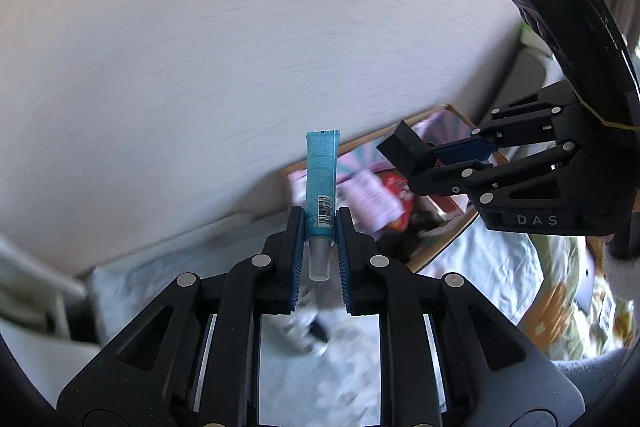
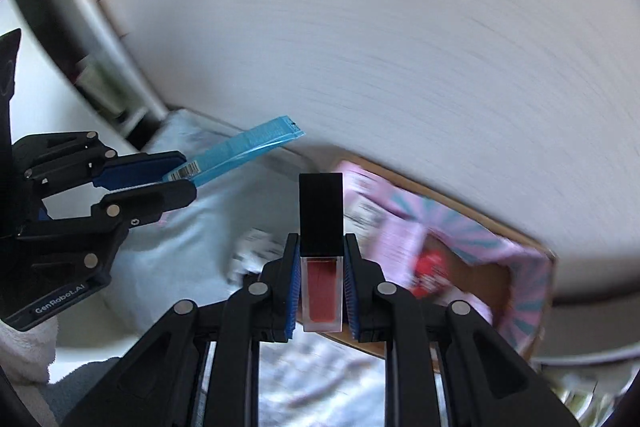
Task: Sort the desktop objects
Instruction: 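Carry the blue tube and lip gloss into the cardboard box and release, then move both grippers back toward the UNNY box and white sock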
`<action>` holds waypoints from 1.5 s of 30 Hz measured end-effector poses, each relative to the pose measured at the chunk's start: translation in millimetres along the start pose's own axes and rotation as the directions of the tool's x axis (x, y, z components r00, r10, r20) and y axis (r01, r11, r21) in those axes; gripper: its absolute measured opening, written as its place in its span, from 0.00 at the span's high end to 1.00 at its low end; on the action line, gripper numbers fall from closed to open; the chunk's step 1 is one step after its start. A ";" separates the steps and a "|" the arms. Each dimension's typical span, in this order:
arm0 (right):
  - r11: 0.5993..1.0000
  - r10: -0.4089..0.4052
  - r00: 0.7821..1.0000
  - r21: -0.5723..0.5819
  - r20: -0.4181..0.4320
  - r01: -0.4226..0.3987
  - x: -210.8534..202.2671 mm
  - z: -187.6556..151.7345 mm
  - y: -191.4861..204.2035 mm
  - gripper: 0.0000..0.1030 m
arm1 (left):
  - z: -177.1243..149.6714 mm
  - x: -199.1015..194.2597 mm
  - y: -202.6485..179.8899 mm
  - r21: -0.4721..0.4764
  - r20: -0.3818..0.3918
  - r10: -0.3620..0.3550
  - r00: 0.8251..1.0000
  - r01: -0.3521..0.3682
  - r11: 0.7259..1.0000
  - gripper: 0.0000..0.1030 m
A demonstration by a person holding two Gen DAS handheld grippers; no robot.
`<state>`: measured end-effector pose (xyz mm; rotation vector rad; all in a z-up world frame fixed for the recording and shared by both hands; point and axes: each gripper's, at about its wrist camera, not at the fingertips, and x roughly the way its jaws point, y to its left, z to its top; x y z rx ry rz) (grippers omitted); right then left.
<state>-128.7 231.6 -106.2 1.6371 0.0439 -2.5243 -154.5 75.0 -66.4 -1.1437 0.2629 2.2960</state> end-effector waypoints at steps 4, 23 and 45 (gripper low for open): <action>0.995 -0.033 0.999 0.095 -0.024 0.035 -0.5 -23.9 -55.3 0.82 | 20.0 49.3 -33.8 0.032 -0.062 -0.037 0.997 0.039 0.999 0.86; 0.981 -0.019 0.983 0.186 -0.180 0.053 62.1 -57.9 -134.0 0.75 | 24.4 117.6 -49.3 -0.104 -0.234 -0.121 0.965 0.098 0.990 0.52; 0.974 0.026 0.974 0.212 0.224 -0.074 -22.2 -38.5 -98.0 0.00 | 14.6 -39.7 39.5 -0.170 0.066 -0.090 0.994 0.100 0.980 0.00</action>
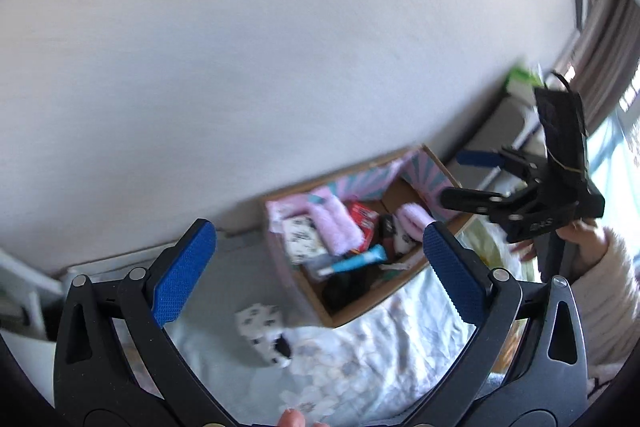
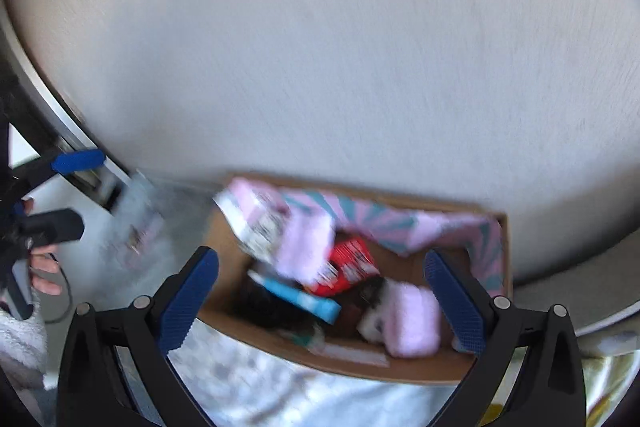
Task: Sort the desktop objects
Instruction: 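Move both grippers back toward the UNNY box and white sock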
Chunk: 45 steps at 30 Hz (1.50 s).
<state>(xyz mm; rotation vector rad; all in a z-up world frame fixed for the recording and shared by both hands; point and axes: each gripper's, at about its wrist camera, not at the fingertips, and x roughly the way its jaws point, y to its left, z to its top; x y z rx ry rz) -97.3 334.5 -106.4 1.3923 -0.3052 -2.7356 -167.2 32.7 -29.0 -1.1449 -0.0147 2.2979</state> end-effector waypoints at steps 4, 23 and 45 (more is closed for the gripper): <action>0.993 0.114 0.993 0.023 0.040 -0.115 -10.9 7.2 22.1 0.00 | -10.2 -25.3 38.0 -0.068 0.005 0.082 0.997 -0.082 0.994 0.00; 0.956 0.069 0.994 -0.279 -0.081 -0.089 32.4 -45.2 206.5 0.00 | -101.4 -32.3 158.4 -0.207 -0.138 0.340 0.930 -0.363 0.909 0.01; 0.966 -0.253 0.967 -0.033 0.037 0.255 163.8 -138.0 215.7 0.03 | -164.9 102.9 203.8 -0.072 -0.246 0.359 0.900 -0.387 0.919 0.22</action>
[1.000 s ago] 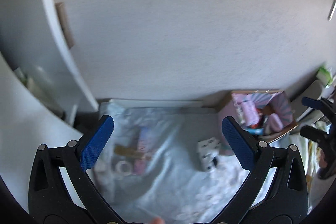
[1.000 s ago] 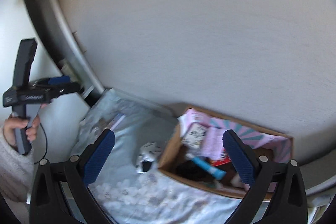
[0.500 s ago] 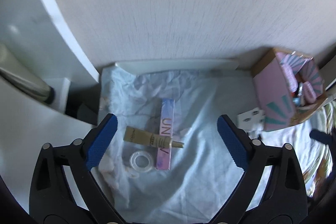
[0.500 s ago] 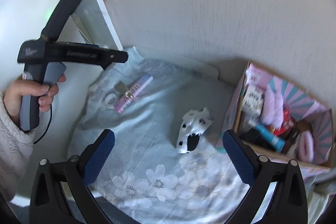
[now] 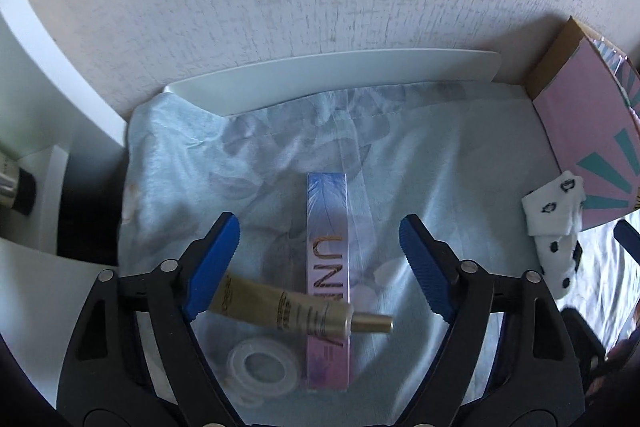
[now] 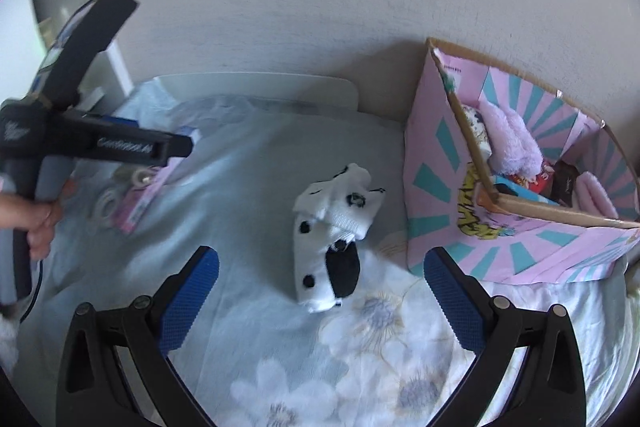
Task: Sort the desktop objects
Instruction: 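Move both grippers back toward the UNNY box and white sock, then grasp the UNNY box with left gripper while right grasps white dotted sock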
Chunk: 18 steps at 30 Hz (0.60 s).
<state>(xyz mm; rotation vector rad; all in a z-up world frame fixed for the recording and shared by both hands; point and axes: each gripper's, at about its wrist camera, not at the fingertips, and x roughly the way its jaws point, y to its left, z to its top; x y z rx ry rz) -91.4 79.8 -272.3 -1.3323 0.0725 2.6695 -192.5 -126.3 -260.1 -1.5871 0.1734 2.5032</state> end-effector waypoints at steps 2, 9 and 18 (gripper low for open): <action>1.000 -0.002 1.000 0.017 -0.004 0.002 8.8 0.8 -2.0 0.06 | 0.2 4.2 0.5 0.000 -0.006 -0.001 1.000 0.001 1.000 0.25; 0.999 0.007 0.998 0.040 -0.060 -0.005 34.7 2.3 -6.3 0.29 | -2.1 11.1 1.1 -0.017 -0.033 -0.034 0.999 0.034 0.999 0.40; 0.999 0.043 0.995 0.021 -0.095 -0.041 42.8 1.8 -4.3 0.71 | -8.5 3.7 5.2 -0.021 -0.043 -0.014 0.999 0.013 1.000 0.79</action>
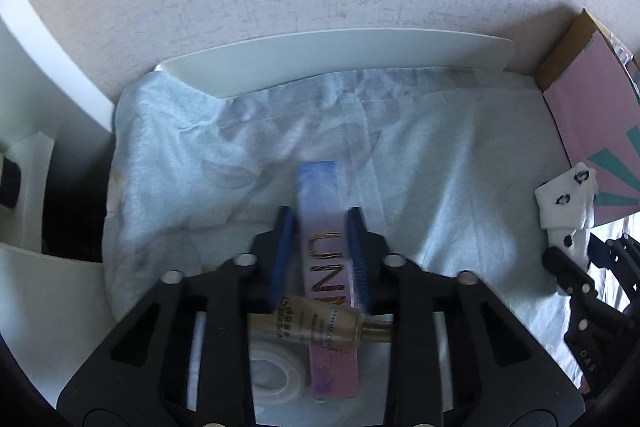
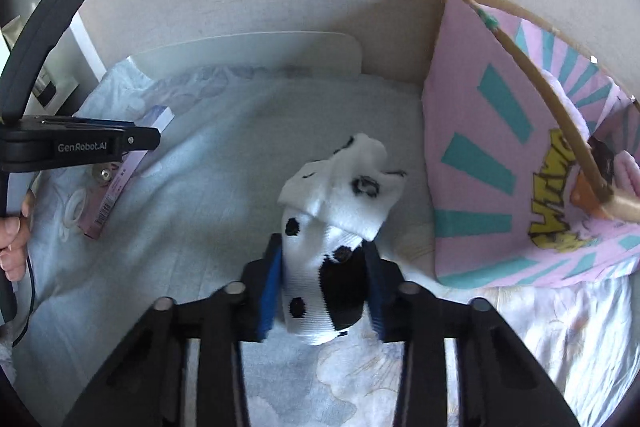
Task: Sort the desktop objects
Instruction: 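Grasp the UNNY box with left gripper while right grasps white dotted sock, then carry the UNNY box and sock into the cardboard box and release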
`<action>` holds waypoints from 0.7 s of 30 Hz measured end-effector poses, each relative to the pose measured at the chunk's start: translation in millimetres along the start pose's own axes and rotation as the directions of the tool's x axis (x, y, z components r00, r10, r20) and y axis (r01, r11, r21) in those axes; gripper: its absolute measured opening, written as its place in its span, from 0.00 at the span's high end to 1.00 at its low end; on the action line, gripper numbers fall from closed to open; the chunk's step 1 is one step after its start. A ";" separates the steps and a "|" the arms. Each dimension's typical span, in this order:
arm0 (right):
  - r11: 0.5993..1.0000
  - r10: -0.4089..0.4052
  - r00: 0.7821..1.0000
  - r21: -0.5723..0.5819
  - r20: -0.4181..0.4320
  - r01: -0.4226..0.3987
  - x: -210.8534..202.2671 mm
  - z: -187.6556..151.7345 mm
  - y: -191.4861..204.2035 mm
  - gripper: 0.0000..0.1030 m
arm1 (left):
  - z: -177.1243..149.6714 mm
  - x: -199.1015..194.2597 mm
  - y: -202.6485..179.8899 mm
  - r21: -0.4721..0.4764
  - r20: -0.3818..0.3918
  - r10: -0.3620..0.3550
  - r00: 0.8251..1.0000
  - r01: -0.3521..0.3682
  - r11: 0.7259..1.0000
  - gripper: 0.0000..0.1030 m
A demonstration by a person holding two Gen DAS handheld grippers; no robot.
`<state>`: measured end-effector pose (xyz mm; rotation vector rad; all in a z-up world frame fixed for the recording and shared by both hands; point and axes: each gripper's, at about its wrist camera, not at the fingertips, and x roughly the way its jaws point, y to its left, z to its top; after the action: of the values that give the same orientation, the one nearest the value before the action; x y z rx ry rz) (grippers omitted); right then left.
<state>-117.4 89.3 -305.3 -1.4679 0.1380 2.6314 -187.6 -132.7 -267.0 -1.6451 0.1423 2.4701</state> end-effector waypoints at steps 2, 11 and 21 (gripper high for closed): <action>1.000 0.012 1.000 0.002 0.003 -0.012 -2.1 0.8 0.9 0.76 | -0.7 -4.3 4.0 -0.019 0.002 -0.017 1.000 0.017 1.000 0.79; 0.999 0.048 0.998 -0.014 0.039 -0.048 -17.4 11.4 10.5 0.78 | 11.5 -53.1 7.8 -0.065 0.092 -0.086 0.992 0.092 0.994 0.80; 0.999 0.049 0.991 -0.022 0.124 -0.047 -62.5 36.1 11.7 0.78 | 45.6 -115.8 0.5 -0.072 0.196 -0.175 0.965 0.192 0.979 0.80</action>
<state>-117.1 78.8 -232.9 -1.3166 0.1385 2.7608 -185.4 -135.6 -142.6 -1.3747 -0.1423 2.5033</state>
